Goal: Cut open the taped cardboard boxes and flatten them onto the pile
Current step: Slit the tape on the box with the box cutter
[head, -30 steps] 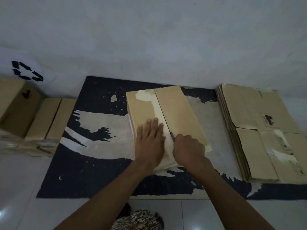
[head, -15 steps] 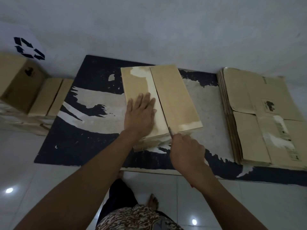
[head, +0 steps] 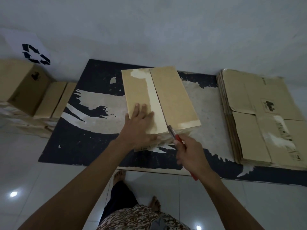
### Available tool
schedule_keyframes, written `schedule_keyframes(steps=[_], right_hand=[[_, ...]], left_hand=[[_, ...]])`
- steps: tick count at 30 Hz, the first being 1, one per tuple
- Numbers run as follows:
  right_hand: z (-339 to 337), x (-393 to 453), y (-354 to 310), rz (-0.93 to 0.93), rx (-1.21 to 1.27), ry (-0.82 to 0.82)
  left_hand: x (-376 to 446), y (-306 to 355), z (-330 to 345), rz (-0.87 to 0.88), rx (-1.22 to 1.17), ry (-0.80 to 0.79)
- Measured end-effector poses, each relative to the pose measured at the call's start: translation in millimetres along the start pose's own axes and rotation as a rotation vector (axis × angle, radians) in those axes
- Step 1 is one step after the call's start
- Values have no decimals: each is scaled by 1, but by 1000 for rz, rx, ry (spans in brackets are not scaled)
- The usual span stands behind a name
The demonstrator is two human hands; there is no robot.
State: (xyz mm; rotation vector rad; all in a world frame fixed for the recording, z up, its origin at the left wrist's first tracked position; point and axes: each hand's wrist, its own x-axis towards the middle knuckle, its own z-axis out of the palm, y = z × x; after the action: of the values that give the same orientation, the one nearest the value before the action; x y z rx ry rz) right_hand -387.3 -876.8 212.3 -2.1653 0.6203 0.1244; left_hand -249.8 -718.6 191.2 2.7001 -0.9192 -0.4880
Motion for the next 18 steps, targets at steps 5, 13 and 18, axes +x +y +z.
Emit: schedule_keyframes(steps=[5,13,18], right_hand=[[-1,-9,12,-238,-211,158],[-6,-10,8,-334,-576,121],[-6,-3,7,-378,-607,164]], left_hand=[[-7,-2,1,32,57,-41],[-7,1,-2,48,162,-85],[-7,1,-4,42,173,-103]])
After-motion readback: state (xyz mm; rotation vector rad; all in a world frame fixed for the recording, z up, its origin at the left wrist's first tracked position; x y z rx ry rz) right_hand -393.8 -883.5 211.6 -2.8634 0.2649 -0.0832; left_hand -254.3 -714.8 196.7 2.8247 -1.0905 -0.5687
